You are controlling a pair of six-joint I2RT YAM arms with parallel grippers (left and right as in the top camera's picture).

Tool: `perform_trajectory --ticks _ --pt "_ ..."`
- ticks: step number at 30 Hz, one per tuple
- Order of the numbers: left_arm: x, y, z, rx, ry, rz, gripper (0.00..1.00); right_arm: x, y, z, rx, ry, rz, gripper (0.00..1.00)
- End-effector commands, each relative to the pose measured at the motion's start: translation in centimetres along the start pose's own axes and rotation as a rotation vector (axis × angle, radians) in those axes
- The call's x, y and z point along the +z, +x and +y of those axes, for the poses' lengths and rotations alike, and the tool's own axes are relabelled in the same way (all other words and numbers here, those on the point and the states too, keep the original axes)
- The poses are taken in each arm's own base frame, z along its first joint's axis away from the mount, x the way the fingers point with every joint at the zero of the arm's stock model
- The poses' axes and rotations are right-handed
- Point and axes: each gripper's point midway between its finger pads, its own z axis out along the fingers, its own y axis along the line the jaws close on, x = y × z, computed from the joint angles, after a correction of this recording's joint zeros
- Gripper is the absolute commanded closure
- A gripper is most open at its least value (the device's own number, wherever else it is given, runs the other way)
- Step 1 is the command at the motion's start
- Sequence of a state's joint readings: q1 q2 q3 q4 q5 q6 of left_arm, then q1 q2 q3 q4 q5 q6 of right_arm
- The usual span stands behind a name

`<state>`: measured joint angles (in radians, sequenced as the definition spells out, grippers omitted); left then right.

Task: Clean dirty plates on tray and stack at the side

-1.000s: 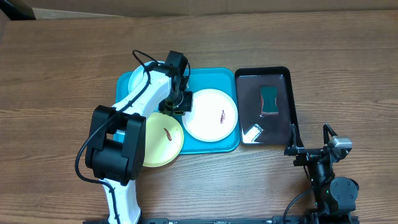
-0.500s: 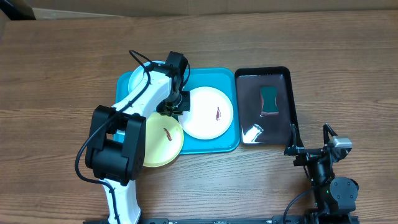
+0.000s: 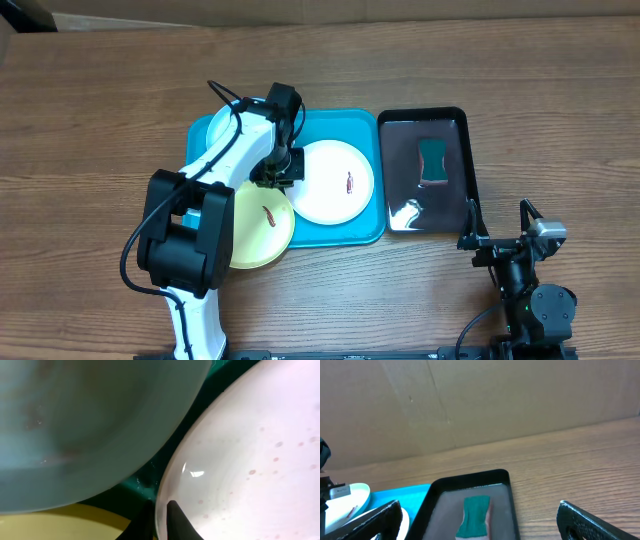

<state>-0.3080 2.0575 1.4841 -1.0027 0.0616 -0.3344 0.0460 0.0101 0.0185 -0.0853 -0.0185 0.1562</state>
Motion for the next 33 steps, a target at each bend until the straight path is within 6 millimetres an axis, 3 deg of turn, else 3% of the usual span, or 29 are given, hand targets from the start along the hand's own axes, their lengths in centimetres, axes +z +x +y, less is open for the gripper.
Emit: perform_trajectory --ticks 1,17,26,33 --pt "-1.2 -0.8 -0.8 0.02 0.028 -0.032 0.85 0.0 0.0 -0.2 -0.003 0.01 -0.01 0.0" --pt "-1.1 -0.8 -0.6 0.027 0.025 -0.03 0.88 -0.2 -0.1 0.0 0.058 0.007 0.017 0.0" --pt "-1.1 -0.8 -0.6 0.027 0.024 -0.03 0.87 -2.2 -7.4 0.4 0.147 0.102 0.059 0.0" --pt "-1.1 -0.8 -0.6 0.027 0.023 -0.029 0.86 0.6 -10.1 1.2 0.161 0.159 0.309 0.0"
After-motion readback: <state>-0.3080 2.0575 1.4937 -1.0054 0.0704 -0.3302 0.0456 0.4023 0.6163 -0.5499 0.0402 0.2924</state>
